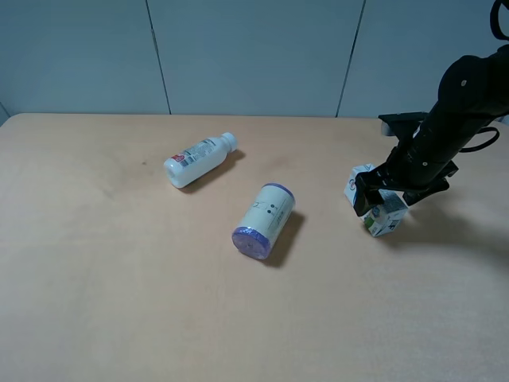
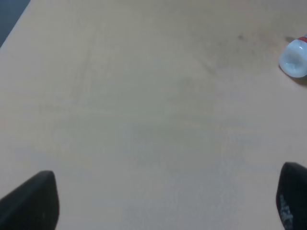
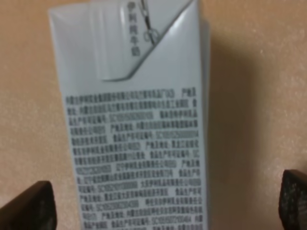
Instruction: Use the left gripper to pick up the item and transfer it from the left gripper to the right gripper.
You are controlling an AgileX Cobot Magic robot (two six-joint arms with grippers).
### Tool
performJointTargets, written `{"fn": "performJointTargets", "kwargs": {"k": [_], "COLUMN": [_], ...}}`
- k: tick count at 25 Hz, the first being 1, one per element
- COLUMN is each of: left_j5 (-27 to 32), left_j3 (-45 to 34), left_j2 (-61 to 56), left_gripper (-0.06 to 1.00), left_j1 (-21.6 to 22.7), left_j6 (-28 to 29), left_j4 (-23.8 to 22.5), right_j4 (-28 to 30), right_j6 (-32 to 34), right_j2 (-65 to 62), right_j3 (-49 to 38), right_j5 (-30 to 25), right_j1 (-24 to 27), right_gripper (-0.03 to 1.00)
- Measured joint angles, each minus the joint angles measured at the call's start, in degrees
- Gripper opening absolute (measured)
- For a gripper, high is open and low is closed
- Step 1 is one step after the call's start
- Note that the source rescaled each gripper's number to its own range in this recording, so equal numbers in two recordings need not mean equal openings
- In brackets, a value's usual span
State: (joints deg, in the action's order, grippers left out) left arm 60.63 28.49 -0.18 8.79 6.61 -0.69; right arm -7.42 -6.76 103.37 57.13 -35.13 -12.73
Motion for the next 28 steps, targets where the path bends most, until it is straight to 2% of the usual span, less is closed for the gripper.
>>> {"fn": "performJointTargets", "kwargs": {"k": [3, 13, 19, 23, 28], "left_j5": [0.00, 0.00, 0.00, 0.00, -0.06], "left_j3": [0.00, 0.00, 0.00, 0.00, 0.00], "left_j2": [0.00, 0.00, 0.00, 0.00, 0.00], "left_gripper": [0.84, 0.84, 0.84, 0.84, 0.84], "left_j1": [0.00, 0.00, 0.00, 0.00, 0.00], "left_j6": [0.00, 0.00, 0.00, 0.00, 0.00], "left_j4": [0.00, 0.00, 0.00, 0.00, 0.11], "right_j4": [0.00, 0.00, 0.00, 0.00, 0.00], "right_j6": [0.00, 2.44, 3.55, 4.86, 6.76], "right_j2": [0.00, -7.28, -16.17, -22.16, -29.16], "right_j3": [0.90, 12.93, 14.36, 14.30, 10.30], "right_j5": [-2.07, -21.21, -29.62, -32.66, -33.07], "right_j1": [0.00, 0.00, 0.00, 0.00, 0.00], "right_gripper": [0.98, 0.98, 0.98, 0.99, 0.99]}}
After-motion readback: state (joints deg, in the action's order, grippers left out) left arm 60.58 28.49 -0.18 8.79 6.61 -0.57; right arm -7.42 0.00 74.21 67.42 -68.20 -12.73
